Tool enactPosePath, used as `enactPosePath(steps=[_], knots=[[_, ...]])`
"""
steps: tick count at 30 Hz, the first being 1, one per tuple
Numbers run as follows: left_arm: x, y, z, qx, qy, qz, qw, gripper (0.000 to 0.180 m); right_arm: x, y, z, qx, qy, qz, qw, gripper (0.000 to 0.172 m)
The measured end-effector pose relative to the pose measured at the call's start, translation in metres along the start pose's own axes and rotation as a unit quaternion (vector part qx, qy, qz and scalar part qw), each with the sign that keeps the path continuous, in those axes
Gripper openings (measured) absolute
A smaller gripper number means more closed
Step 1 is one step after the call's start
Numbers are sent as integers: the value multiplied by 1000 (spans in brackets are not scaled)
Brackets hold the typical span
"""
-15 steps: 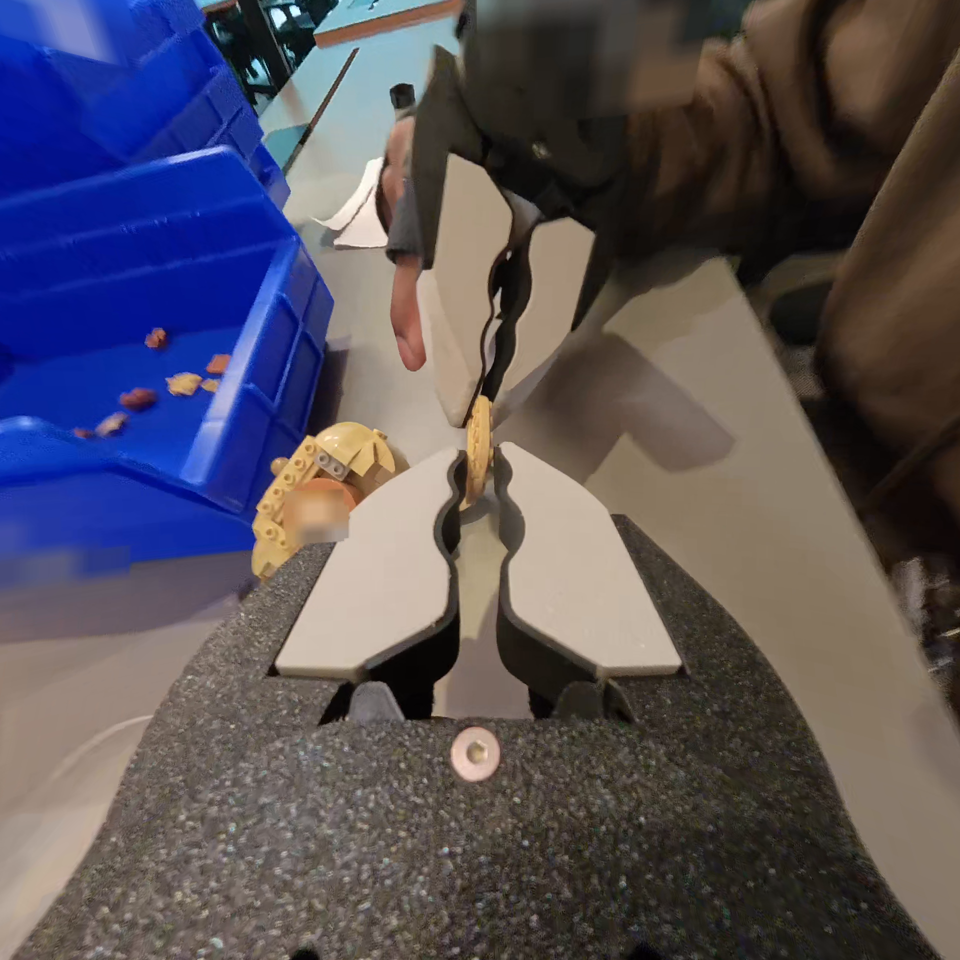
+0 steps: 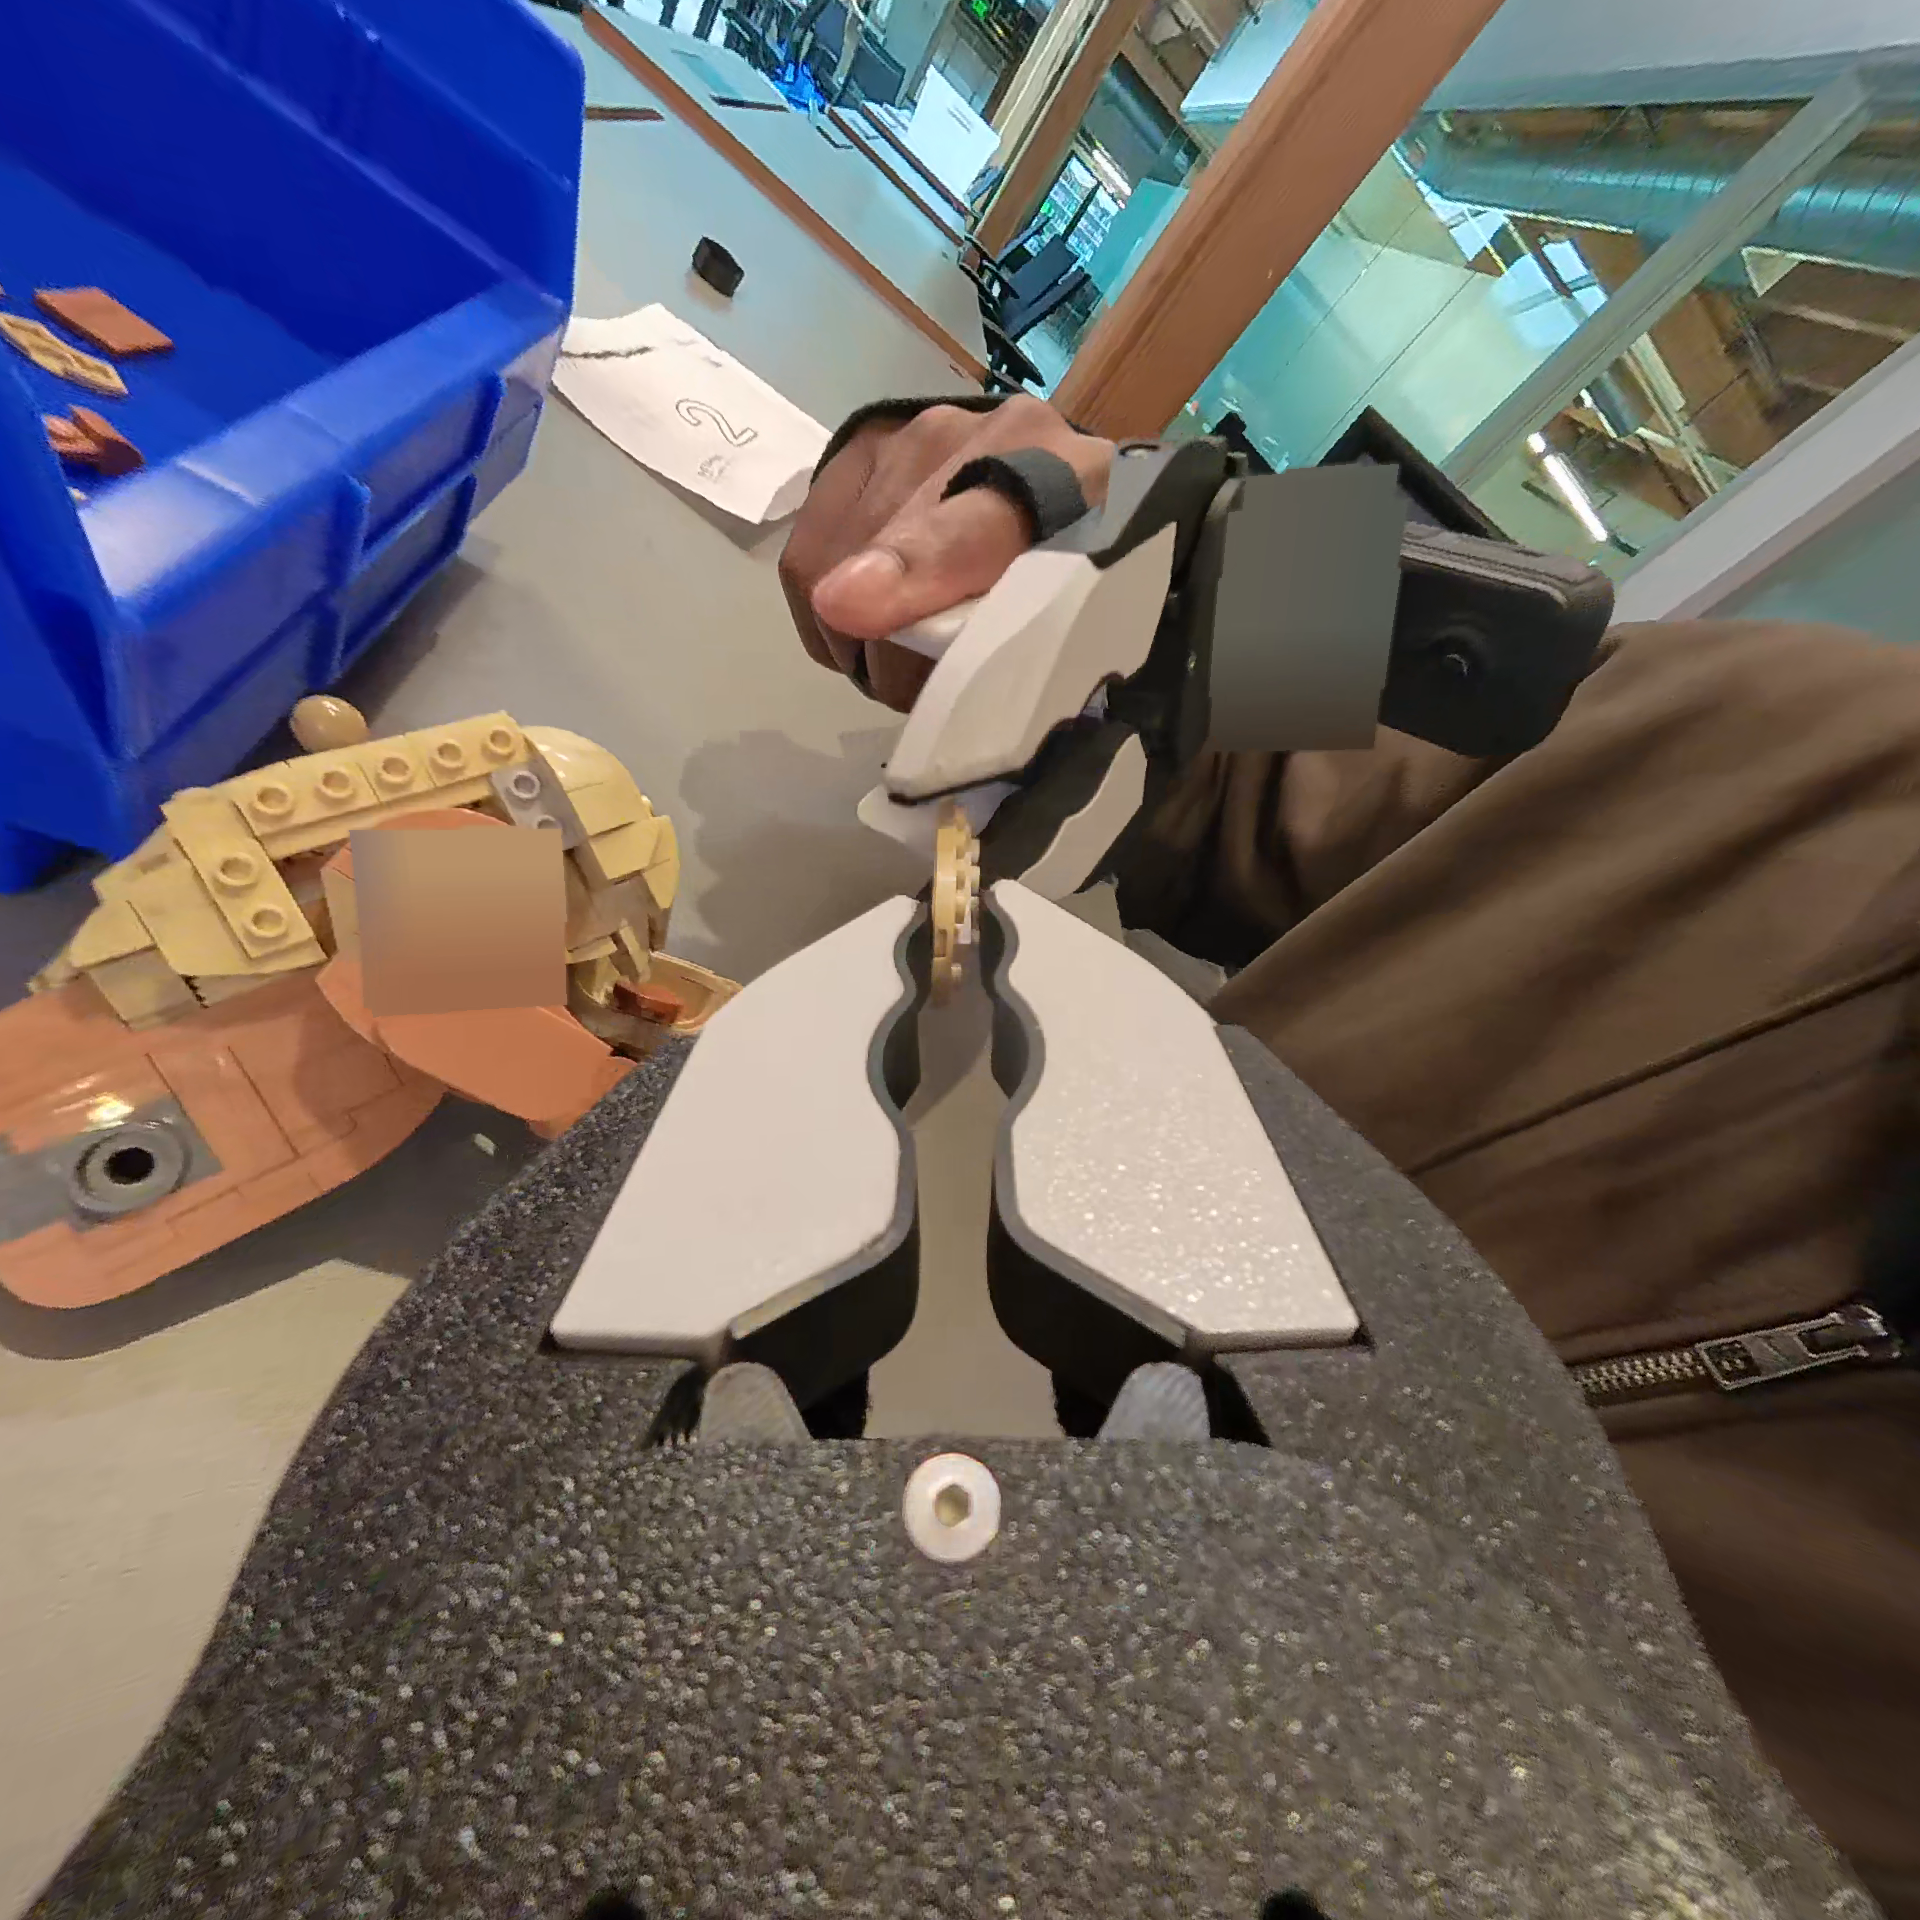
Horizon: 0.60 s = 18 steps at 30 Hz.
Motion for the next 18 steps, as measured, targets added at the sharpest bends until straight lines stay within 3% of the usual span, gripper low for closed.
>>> enactPosePath(steps=[4, 7, 12, 15, 18], knots=[[2, -1, -2, 7, 4, 6, 1000, 9, 3, -2, -2, 10, -4, 15, 1000, 17], [1, 0, 2, 3, -21, 6, 1000, 10, 0, -2, -4, 3, -70, 22, 997, 17], [-6, 9, 12, -17, -154, 10, 988, 27, -10, 1, -10, -23, -220, 39, 975, 17], [-9, 13, 11, -5, -286, 42, 957, 28, -11, 1, -14, -35, -305, 67, 949, 17], [-10, 13, 9, 6, -446, 104, 889, 28, -9, -1, -18, -31, -359, 87, 929, 17]])
Point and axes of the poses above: each gripper's, where its closed fingertips meet, y back along the fingers, z out of its top, x = y × z across the jaws, the point moved 6 cm from there along y, back along the fingers, and after that the axes turned 7 degrees about -x, right-handed, at the moved point
